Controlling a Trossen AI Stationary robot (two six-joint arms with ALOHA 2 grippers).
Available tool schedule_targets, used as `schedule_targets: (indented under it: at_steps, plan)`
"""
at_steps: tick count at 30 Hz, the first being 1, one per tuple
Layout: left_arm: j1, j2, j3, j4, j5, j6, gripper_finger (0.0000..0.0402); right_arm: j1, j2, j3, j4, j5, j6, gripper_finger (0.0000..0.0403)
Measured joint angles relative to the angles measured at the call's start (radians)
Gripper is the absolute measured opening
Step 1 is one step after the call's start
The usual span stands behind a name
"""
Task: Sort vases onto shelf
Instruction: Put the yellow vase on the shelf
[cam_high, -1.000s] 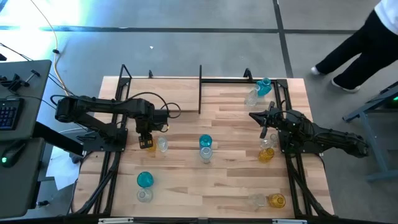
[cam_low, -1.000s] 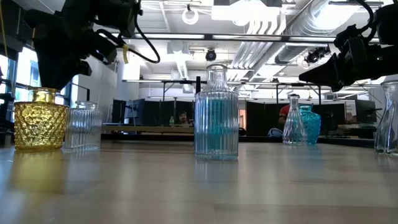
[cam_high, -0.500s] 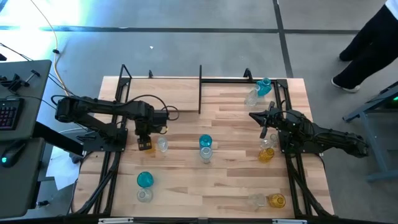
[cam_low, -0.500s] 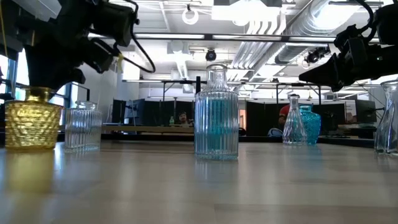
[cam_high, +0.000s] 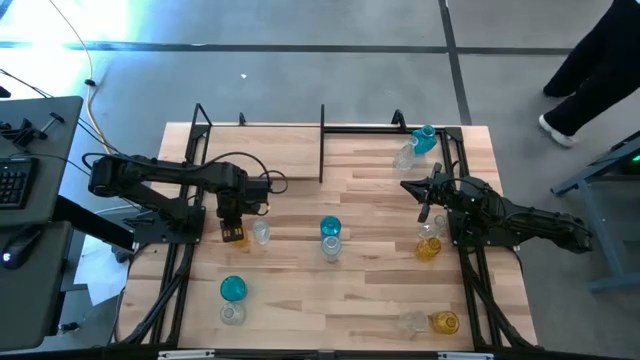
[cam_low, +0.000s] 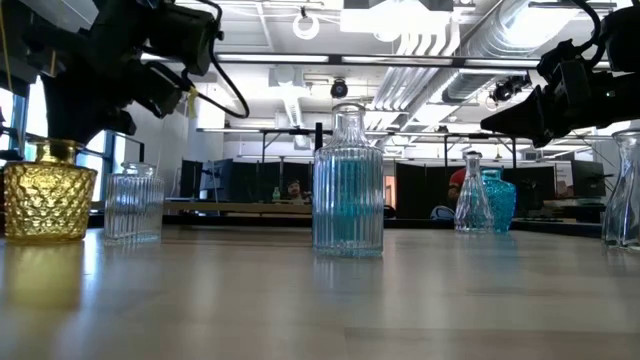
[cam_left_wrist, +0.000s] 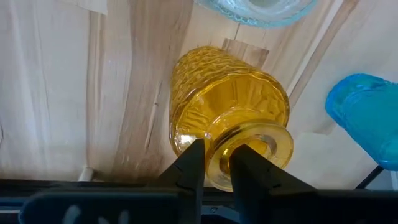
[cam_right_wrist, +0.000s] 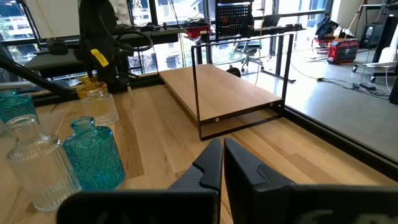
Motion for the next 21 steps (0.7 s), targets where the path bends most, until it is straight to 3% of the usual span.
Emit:
schedule_targets:
  at_steps: [12, 21]
  plan:
    - [0.018, 0.0, 0.009, -0.032, -0.009, 0.001, 0.0044, 0.0, 0.0, 0.0, 0.0, 0.0, 0.0, 0.0]
    - [0.035, 0.0, 0.179, -0.139, -0.051, -0.014, 0.0039, 0.0, 0.0, 0.0, 0.0, 0.0, 0.0, 0.0]
